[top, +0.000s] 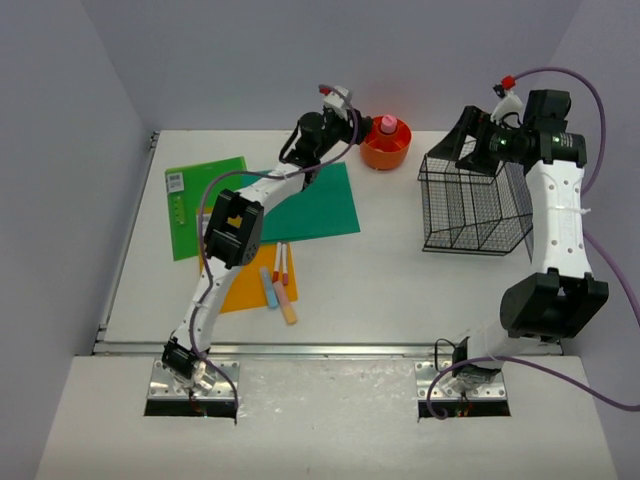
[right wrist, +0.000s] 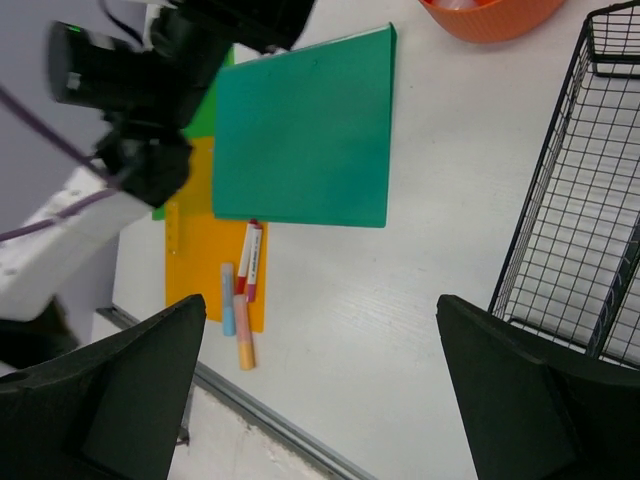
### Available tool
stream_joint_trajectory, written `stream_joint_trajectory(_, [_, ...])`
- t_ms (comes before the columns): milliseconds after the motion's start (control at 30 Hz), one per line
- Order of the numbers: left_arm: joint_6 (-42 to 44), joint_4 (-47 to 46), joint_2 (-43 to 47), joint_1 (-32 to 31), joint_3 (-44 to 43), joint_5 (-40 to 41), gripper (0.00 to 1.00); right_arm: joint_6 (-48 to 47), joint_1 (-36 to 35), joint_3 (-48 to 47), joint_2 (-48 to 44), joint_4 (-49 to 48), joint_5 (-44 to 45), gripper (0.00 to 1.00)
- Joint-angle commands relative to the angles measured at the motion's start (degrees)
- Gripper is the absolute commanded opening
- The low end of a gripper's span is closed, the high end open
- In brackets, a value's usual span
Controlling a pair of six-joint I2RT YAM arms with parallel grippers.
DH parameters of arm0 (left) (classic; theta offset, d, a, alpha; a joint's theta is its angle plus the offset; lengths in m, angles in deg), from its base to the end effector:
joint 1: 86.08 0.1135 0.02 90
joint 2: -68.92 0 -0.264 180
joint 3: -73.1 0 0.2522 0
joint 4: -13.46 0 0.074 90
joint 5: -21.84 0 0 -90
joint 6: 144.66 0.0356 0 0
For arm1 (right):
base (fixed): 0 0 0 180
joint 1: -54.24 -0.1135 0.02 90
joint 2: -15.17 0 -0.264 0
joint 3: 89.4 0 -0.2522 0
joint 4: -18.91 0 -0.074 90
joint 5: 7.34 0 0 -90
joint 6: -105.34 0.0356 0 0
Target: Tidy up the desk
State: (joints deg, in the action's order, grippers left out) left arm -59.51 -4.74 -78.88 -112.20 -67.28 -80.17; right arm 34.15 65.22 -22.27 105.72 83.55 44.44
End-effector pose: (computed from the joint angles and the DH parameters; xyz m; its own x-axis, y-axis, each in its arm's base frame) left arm 0.5358 -0.2710 0.2420 0.1154 -0.1487 -0.9821 0.6262 0.7784 -0.0443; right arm 0.3294 -0.0415 0.4046 -0.7222 0.3982 -0.5656 -0.0703 0.7712 0.6327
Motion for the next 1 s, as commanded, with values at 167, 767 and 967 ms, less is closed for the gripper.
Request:
stream_joint_trajectory(167, [3.6,44.6,49.5,7.8,31.0,0.3,0.49,-9.4,-5.9,13.0,-2.7,-5.8,3.0,0.97])
stream_joint_trajectory(767, [64.4,87.8,73.0,12.9,61.3,-26.3,0.47,-14.1,-12.2,22.9,-6.5,-5.5,5.1,0.98])
stream_joint_trajectory(967, [102.3,107.5,59.1,10.7,51.4,-20.2,0.50,-13.3,-12.3,22.8,-5.7,-5.6,3.5,0.98])
